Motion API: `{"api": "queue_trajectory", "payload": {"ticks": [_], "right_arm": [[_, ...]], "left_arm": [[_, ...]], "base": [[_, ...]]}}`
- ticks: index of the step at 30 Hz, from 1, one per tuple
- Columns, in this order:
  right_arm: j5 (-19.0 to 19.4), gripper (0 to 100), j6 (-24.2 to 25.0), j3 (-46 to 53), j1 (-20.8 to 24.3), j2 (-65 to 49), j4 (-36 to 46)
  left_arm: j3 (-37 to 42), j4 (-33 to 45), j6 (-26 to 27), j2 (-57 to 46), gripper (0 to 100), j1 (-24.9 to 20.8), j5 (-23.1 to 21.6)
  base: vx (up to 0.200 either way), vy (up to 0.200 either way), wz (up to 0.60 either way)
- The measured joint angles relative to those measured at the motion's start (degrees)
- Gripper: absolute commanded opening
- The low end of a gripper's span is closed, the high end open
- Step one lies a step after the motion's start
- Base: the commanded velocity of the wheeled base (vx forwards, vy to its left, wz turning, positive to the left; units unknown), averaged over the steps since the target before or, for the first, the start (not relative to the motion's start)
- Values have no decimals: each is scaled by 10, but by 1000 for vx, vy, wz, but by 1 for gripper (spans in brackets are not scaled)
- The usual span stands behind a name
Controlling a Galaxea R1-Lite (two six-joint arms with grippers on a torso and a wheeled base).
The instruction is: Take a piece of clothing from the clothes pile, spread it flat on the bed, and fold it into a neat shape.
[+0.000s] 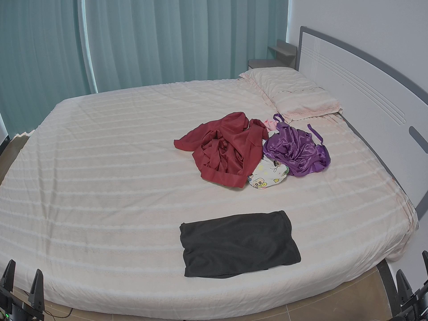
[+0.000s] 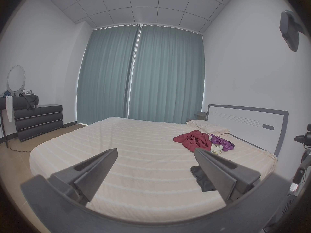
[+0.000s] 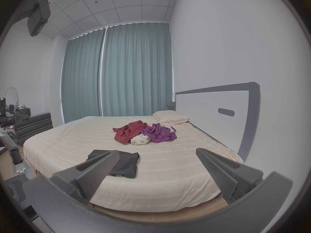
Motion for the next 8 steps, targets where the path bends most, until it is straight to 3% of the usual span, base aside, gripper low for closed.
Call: {"api": "queue_trajectory", "payload": {"ticks": [8], "right_arm": [[0, 100, -1, 0, 0, 0, 0]], "left_arm": [[0, 0, 0, 0, 100, 0, 0]], "base": [[0, 0, 0]]}}
